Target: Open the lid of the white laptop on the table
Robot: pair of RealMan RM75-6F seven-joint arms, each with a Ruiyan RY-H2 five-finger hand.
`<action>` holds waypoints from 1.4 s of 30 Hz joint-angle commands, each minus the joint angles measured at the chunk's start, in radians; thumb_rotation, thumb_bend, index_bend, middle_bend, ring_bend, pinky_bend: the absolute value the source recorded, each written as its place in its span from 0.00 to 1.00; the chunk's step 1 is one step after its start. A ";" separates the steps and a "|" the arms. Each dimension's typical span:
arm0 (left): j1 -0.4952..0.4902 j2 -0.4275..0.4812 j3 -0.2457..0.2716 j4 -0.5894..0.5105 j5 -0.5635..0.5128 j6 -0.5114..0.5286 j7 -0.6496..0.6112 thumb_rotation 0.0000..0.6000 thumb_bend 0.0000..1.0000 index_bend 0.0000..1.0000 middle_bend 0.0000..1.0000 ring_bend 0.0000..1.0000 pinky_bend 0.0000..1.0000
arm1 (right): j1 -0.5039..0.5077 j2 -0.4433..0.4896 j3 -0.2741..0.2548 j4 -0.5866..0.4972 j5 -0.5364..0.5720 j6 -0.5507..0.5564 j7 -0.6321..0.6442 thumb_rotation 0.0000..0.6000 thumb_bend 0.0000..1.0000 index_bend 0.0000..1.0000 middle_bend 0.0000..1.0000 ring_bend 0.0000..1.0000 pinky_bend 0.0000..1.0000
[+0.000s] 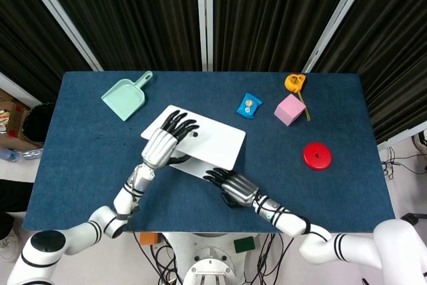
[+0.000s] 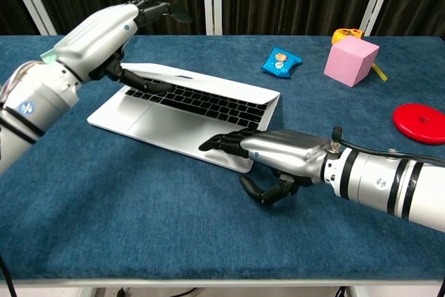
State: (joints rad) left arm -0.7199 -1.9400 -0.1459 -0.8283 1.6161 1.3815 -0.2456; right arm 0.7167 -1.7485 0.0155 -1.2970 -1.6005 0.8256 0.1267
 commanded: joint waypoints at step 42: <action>-0.410 0.167 -0.345 0.048 -0.516 -0.617 0.244 1.00 0.53 0.17 0.19 0.08 0.07 | 0.037 -0.070 0.031 0.135 0.133 -0.035 0.064 1.00 0.78 0.00 0.01 0.00 0.00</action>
State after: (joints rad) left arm -1.1071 -1.7701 -0.4768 -0.8081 1.1259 0.7922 -0.0165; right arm 0.7523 -1.8175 0.0485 -1.1638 -1.4701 0.7931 0.1934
